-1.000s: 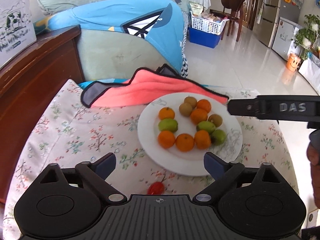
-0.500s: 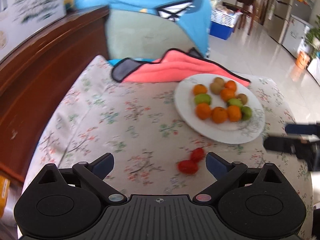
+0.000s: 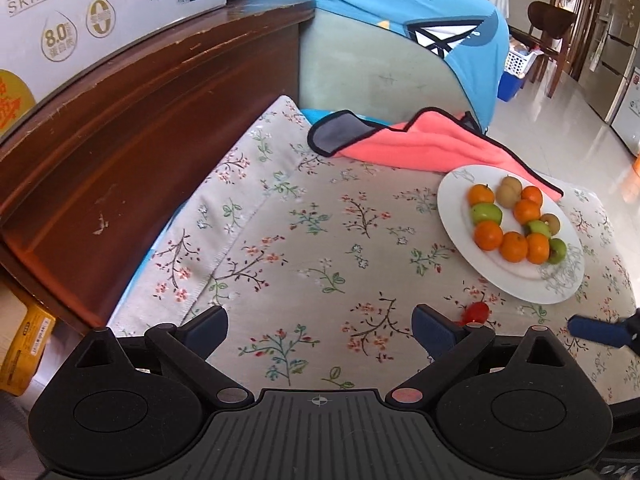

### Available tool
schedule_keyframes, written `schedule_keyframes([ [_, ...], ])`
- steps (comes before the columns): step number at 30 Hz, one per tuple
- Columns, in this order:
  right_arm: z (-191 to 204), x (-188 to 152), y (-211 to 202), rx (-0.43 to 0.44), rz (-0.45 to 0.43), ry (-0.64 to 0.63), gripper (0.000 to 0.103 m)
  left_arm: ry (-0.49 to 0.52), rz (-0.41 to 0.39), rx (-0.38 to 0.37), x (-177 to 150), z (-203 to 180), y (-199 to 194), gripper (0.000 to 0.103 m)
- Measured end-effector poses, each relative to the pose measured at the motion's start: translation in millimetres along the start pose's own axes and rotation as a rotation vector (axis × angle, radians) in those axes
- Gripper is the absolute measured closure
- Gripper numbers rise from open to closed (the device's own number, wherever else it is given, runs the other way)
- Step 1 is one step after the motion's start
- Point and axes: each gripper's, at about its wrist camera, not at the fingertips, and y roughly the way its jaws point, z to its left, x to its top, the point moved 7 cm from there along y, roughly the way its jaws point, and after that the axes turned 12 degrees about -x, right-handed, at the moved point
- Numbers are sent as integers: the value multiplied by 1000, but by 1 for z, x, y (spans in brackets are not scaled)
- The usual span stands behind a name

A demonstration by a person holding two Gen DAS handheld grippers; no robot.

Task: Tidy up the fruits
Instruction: 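Move both open tools back to the two red cherry tomatoes, then grasp a cherry tomato with the right tool while the left tool grasps the other tomato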

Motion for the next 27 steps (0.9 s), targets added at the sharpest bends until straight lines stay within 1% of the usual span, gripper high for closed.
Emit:
schedule_keyframes([
  [2,8,-2,4,9,-5,-6,32,-6,-6,-3,1,0,-1,4],
  [3,12,-2,7,15,-6,-11,40,-10,-9,-3,1,1,-2,4],
  [4,17,-2,10,22,-8,-20,45,-14,-13,-4,2,1,-3,4],
  [7,27,-3,18,27,-18,-38,53,-24,-22,-5,4,3,-6,4],
  [14,35,-6,42,13,5,-11,59,-46,-26,-8,5,7,-8,4],
  [16,38,-6,47,10,8,-7,59,-48,-26,-11,5,7,-8,4],
  [22,40,-3,54,-14,-7,13,59,-43,-29,-19,5,5,-9,4],
  [27,42,-1,57,-30,-23,5,60,-32,-26,-22,4,3,-9,4],
])
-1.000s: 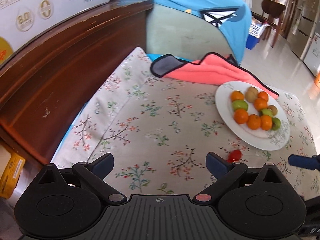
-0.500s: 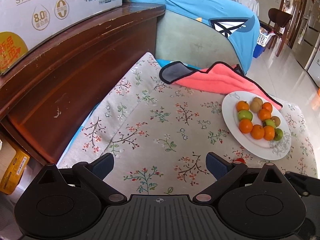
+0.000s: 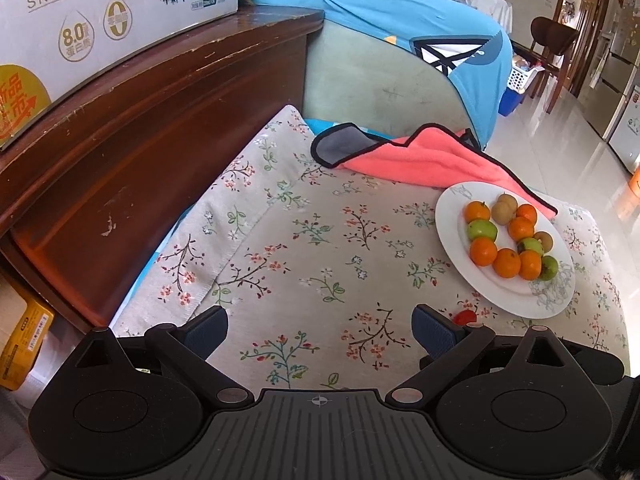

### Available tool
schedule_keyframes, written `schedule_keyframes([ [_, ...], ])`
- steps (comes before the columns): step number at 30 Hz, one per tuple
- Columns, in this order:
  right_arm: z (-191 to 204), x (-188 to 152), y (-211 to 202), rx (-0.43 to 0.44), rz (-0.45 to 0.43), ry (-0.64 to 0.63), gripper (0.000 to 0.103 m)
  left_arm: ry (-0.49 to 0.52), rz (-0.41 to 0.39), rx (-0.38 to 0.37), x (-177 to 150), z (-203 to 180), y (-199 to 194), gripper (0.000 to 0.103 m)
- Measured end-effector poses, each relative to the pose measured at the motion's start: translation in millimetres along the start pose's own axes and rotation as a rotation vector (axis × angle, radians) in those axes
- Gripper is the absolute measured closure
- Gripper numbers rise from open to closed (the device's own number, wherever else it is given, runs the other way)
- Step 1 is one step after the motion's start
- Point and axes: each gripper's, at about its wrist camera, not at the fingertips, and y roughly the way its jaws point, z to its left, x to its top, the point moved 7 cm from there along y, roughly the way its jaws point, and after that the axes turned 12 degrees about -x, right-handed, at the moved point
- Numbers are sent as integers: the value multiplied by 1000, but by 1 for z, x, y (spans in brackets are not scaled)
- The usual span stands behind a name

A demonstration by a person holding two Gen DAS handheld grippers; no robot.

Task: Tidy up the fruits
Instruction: 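Grasp a cherry tomato with the right tool while the left tool grasps the other tomato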

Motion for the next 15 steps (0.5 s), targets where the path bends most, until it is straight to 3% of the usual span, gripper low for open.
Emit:
schedule_keyframes([
  [6,-2,0,1,-37,-14,-17,78,14,0,-10,0,-4,1,4],
  [15,-12,-6,-16,-36,21,-24,80,91,12,-67,-4,-25,11,4],
])
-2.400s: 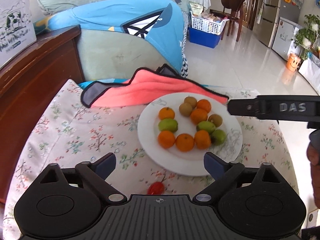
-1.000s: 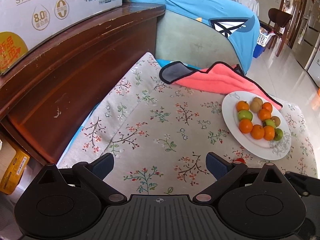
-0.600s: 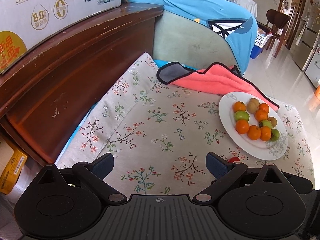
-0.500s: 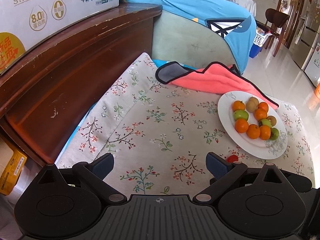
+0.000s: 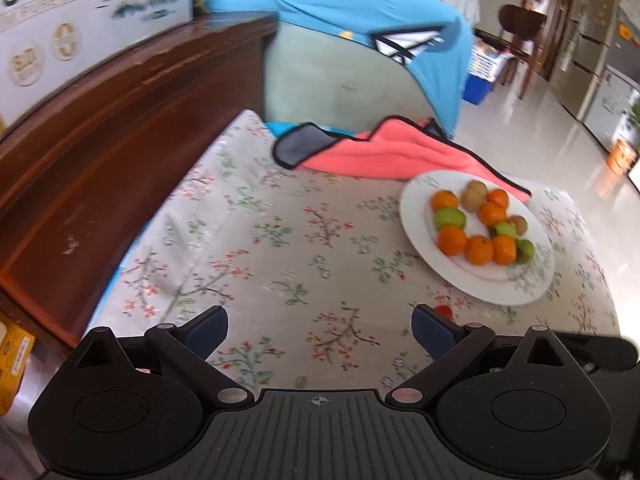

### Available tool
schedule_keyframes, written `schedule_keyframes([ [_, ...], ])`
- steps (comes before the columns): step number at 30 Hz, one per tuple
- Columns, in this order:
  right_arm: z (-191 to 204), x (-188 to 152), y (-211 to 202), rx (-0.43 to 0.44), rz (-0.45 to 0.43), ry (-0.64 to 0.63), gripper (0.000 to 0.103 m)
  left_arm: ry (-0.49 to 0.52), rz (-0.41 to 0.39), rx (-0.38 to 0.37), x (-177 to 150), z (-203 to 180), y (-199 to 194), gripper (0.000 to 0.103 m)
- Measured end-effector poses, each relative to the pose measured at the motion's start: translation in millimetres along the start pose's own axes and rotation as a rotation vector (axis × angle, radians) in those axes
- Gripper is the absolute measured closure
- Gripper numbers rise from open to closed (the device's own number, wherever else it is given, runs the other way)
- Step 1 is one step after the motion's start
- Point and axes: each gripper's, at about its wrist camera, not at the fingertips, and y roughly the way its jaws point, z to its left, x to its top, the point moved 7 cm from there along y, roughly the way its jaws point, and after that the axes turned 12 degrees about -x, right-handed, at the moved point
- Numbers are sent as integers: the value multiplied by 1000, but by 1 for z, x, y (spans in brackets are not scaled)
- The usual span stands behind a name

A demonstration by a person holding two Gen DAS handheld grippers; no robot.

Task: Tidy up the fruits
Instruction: 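Grasp a cherry tomato with the right tool while the left tool grasps the other tomato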

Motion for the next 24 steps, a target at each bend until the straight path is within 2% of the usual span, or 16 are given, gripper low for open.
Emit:
schedule_keyframes([
  [3,-14,-3,-8,-10,21,-4,80,45,21,-25,-5,-11,8,4],
  [9,-55,1,-22,-24,68,79,80,145,42,-78,-14,-38,25,4],
  [17,-95,19,-40,7,57,232,80,222,37,-120,-19,-64,49,7],
  [21,-100,23,-44,12,44,254,80,240,45,-145,-20,-72,59,15],
  [24,-103,25,-46,19,41,272,80,247,58,-154,-22,-75,64,28],
])
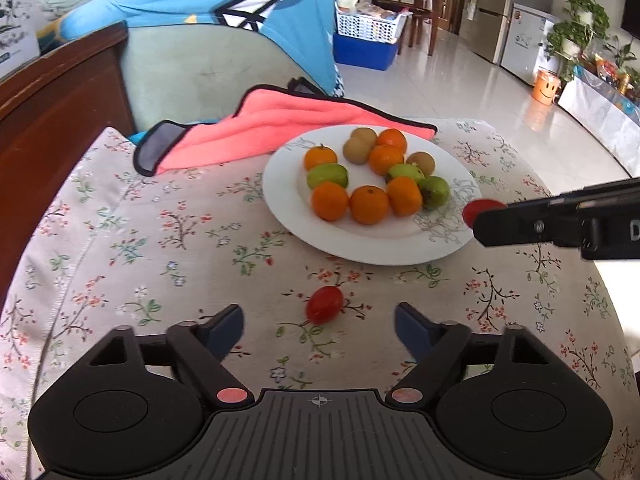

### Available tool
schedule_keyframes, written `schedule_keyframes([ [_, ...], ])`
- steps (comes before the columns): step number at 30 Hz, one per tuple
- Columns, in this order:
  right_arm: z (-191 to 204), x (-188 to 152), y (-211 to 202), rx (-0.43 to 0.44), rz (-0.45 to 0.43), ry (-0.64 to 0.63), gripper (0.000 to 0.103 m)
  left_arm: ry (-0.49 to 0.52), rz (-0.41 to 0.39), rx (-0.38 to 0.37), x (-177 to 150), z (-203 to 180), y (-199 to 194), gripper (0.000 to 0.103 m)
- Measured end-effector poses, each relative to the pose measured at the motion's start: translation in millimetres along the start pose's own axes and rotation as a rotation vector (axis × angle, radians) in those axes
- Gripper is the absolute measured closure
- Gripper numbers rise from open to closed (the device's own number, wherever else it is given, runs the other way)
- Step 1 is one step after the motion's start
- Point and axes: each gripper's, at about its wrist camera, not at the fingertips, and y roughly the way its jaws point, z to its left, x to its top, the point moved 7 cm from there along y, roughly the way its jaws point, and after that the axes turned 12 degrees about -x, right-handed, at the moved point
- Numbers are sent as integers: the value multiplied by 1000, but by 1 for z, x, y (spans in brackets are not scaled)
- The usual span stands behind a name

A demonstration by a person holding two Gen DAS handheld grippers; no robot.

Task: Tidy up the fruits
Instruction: 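Grasp a cherry tomato with the right tool while the left tool grasps the other tomato, then carry both cherry tomatoes over the white plate and open both tools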

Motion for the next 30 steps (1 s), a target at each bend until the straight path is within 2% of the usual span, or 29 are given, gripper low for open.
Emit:
schedule_keyframes([
  [2,-2,1,-1,3,1,14,80,-1,5,-1,0,0,3,36],
  [7,-3,5,-4,13,-4,29,80,-18,9,-5,2,1,10,63],
  [9,-4,6,-4,14,-3,37,80,-18,23,-5,1,2,14,68],
  [17,-9,9,-6,12,-6,67,80,-12,9,4,3,1,21,77],
  [19,-10,10,-6,13,-7,70,80,-17,6,3,4,1,21,83],
  [25,-17,12,-4,8,7,94,80,-31,6,5,5,1,19,83],
  [30,-26,19,-6,9,-9,130,80,-59,-35,-20,18,-3,7,83],
])
